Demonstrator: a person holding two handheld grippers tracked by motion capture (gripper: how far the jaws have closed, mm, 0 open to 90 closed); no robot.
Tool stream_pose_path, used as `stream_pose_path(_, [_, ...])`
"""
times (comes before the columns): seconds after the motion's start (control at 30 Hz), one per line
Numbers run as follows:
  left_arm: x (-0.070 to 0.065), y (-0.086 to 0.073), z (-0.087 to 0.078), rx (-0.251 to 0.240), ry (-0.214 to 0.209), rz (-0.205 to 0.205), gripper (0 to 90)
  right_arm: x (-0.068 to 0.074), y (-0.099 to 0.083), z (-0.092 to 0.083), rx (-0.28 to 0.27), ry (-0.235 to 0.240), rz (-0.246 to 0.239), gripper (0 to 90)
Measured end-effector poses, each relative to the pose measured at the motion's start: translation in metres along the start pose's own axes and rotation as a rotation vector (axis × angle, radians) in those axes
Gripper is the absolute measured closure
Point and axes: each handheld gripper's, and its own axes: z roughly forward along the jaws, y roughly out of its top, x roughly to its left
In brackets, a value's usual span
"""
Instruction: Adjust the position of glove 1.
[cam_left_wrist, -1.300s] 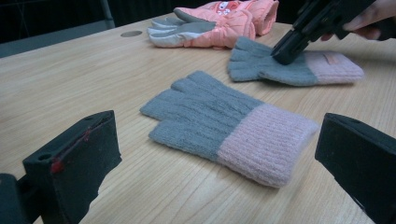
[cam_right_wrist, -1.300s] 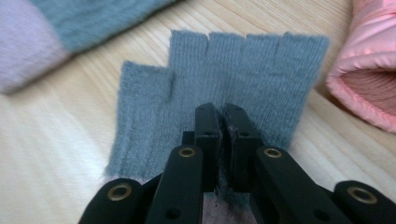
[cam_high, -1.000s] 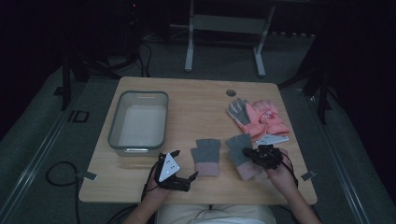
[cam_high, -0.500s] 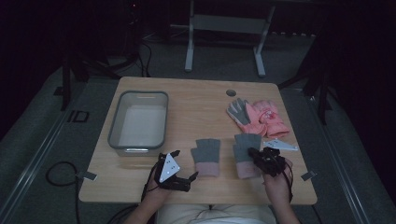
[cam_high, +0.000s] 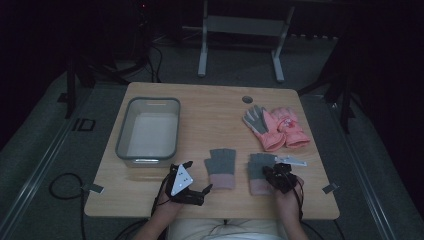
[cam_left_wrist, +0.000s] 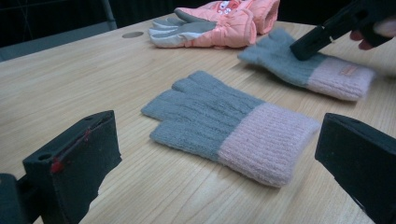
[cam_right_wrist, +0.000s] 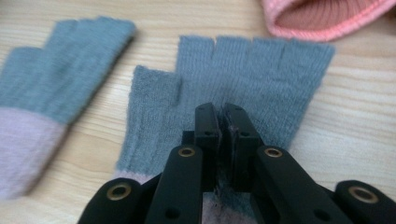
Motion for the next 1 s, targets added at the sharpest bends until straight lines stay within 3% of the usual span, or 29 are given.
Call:
stream_pose_path(0.07, [0.000, 0.000, 0.000, 0.000, 0.000, 0.000, 0.0, -0.001, -0.004, 0.005, 0.017, -0.017, -0.002, 78.7])
stream_pose_path(0.2, [0.000, 0.000, 0.000, 0.003, -0.001, 0.003, 0.0, -0.002, -0.007, 0.008, 0.011, -0.025, -0.019, 77.0])
stream_pose_path(0.37, [0.000, 0.000, 0.000, 0.005, -0.002, 0.005, 0.0, -0.005, -0.002, 0.000, -0.011, 0.007, -0.039, 69.7])
stream_pose_path(0.57, [-0.001, 0.000, 0.000, 0.004, 0.000, 0.004, 0.0, -0.014, 0.008, -0.007, 0.012, 0.086, -0.201, 64.9])
stream_pose_path(0.67, [-0.001, 0.000, 0.000, 0.006, 0.000, 0.007, 0.0, -0.019, 0.012, -0.009, 0.018, 0.127, -0.251, 64.9])
stream_pose_path(0.8, [0.000, 0.000, 0.000, 0.006, -0.006, -0.001, 0.0, -0.024, 0.018, -0.008, 0.058, 0.149, -0.345, 62.3])
stream_pose_path(1.0, [0.000, 0.000, 0.000, 0.008, -0.004, 0.001, 0.0, -0.028, 0.023, -0.005, 0.114, 0.196, -0.427, 58.8])
